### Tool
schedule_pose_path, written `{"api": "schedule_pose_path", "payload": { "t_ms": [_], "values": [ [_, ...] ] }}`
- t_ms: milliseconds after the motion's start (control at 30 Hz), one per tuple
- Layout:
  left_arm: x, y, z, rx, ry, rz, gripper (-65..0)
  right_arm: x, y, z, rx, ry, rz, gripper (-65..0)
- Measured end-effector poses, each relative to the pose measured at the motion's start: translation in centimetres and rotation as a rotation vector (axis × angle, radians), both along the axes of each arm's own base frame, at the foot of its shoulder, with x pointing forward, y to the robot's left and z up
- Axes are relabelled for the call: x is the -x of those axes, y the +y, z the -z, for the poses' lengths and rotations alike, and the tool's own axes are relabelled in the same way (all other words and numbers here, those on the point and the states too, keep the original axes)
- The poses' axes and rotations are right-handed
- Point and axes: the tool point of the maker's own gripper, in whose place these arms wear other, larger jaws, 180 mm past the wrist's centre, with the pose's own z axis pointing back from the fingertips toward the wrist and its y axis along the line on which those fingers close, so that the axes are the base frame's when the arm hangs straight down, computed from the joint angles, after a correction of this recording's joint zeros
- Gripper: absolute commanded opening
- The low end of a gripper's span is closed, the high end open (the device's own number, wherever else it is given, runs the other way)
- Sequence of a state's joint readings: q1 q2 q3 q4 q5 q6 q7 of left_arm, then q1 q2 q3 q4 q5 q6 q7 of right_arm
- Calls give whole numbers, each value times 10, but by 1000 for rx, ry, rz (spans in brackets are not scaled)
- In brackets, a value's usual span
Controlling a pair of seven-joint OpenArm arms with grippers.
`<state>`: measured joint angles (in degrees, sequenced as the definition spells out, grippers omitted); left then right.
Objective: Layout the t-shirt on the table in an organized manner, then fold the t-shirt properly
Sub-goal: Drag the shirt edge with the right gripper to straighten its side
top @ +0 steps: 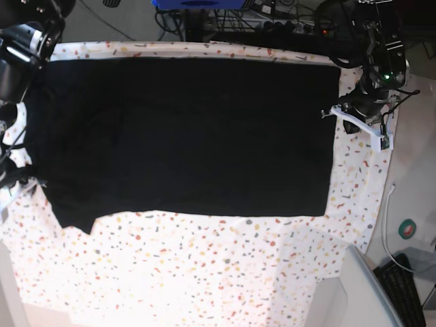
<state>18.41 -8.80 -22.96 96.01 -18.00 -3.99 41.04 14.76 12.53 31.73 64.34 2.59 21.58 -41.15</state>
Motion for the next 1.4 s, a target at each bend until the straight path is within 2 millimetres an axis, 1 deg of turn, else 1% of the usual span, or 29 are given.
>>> {"api": "schedule_pose_path", "payload": {
  "t_ms": [33,100,133,167,233,333,367,400,467,567,633,700,800,867,967,1067,1133,1400],
  "values": [
    [1,1,0,-1,2,-3,-650,-9,-2,5,-26,-31,10,-240],
    [5,2,4,0,14,-2,-650,-15,-2,21,-64,-59,26,-240],
    [6,3,5,4,19,7,-650,-12,-3,31,-75,-45,34,-240],
    [7,9,5,3,19,-3,-650,-7,-4,42,-94,-25,44,-240],
    [10,21,8,-1,21,-41,-650,2,-8,57,-117,17,65,-240],
    [24,33,20,4,64,-85,-650,5,-21,60,-110,10,87,-243],
    [28,36,22,6,74,-99,-650,3,-21,59,-109,-9,90,-263],
    [30,39,23,4,77,-107,-650,2,-21,59,-111,-19,92,-297],
    [31,42,22,1,78,-113,-650,3,-16,62,-119,-11,89,-401],
    [28,41,22,3,71,-111,-650,5,-10,66,-132,0,85,-576],
    [28,39,22,4,72,-106,-650,6,-9,66,-136,12,85,-642],
    [28,39,23,5,73,-106,-650,8,-9,67,-139,23,85,-650],
    [28,39,23,5,73,-107,-650,7,-9,67,-138,21,84,-650],
    [28,39,23,4,73,-107,-650,5,-11,63,-131,11,86,-650],
    [28,39,23,5,73,-108,-650,-3,-21,44,-86,-26,73,-650],
    [28,40,22,5,72,-110,-650,-2,-26,24,-29,-30,52,-650],
    [28,40,22,4,71,-110,-650,4,-22,17,-10,-20,36,-650],
    [28,38,23,5,72,-104,-650,45,11,6,35,59,-15,-650]
  ]
}}
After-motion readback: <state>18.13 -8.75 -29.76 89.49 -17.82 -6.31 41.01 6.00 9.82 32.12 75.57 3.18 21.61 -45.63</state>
